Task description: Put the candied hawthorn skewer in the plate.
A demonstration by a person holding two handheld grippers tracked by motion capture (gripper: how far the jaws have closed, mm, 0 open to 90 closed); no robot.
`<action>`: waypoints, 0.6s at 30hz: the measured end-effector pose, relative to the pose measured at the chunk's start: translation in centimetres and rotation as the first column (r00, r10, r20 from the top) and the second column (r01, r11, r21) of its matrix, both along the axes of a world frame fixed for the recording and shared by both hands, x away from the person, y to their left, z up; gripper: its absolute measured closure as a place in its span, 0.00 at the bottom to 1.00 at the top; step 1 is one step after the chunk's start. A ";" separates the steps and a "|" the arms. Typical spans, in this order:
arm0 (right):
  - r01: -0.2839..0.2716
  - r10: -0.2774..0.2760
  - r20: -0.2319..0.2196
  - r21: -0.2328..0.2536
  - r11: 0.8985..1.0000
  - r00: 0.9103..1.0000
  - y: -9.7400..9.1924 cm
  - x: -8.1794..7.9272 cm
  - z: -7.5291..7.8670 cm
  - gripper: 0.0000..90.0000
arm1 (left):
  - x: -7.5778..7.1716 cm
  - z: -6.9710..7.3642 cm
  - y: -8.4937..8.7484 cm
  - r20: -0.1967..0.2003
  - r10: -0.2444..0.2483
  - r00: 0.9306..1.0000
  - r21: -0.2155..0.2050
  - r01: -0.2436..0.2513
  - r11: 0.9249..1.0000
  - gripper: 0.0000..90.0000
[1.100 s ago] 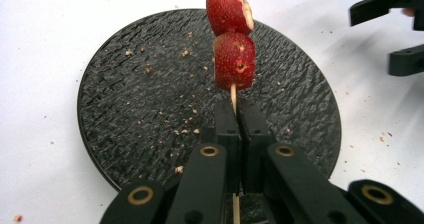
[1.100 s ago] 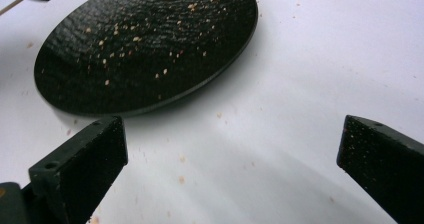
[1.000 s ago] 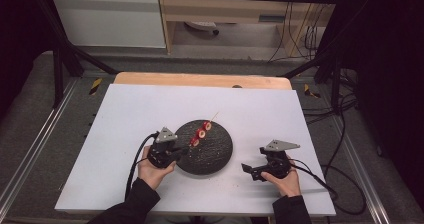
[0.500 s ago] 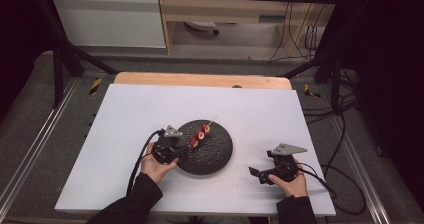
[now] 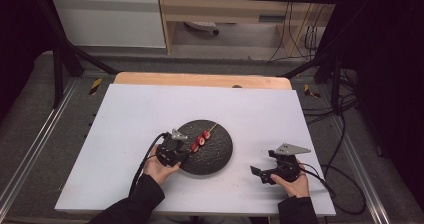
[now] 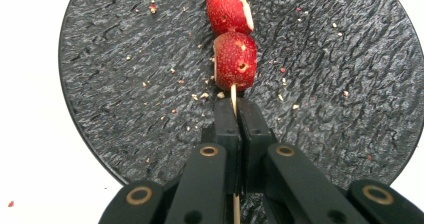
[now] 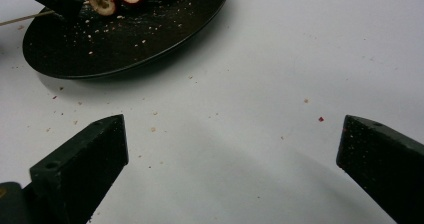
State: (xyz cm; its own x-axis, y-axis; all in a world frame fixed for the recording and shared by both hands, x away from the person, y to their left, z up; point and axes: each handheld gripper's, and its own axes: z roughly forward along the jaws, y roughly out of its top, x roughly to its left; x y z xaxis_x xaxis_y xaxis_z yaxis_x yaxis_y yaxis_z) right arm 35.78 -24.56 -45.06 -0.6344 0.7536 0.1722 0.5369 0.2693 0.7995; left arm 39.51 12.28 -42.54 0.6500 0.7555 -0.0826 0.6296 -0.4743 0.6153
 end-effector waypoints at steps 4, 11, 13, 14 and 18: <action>0.000 0.000 -0.001 -0.002 1.000 1.000 0.0 0.0 0.0 0.01 | -0.1 0.2 0.2 0.007 -0.011 1.000 -0.013 0.011 1.000 0.96; 0.001 -0.001 0.006 -0.002 1.000 1.000 -0.1 0.1 0.0 0.01 | -0.6 0.9 1.3 0.045 -0.042 0.998 -0.049 0.044 0.998 0.72; 0.002 -0.002 0.007 -0.004 1.000 1.000 -0.1 0.1 0.0 0.01 | -0.8 1.2 1.9 0.072 -0.053 0.996 -0.059 0.058 0.997 0.66; 0.004 -0.004 0.005 -0.002 1.000 1.000 -0.1 0.0 0.1 0.01 | -0.9 1.4 2.2 0.077 -0.055 0.996 -0.070 0.060 0.996 0.62; 0.005 -0.005 0.001 0.000 1.000 1.000 -0.1 0.0 0.1 0.01 | -1.1 1.6 3.5 0.090 -0.072 0.993 -0.082 0.080 0.993 0.48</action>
State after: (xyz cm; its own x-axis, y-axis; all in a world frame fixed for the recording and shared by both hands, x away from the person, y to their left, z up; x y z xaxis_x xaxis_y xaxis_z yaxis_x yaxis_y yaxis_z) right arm 35.79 -24.69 -45.00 -0.6306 0.7568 0.1720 0.5377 0.2662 0.8001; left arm 38.45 15.80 -40.90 0.7127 0.6962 -0.0859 0.5365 -0.4621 0.7062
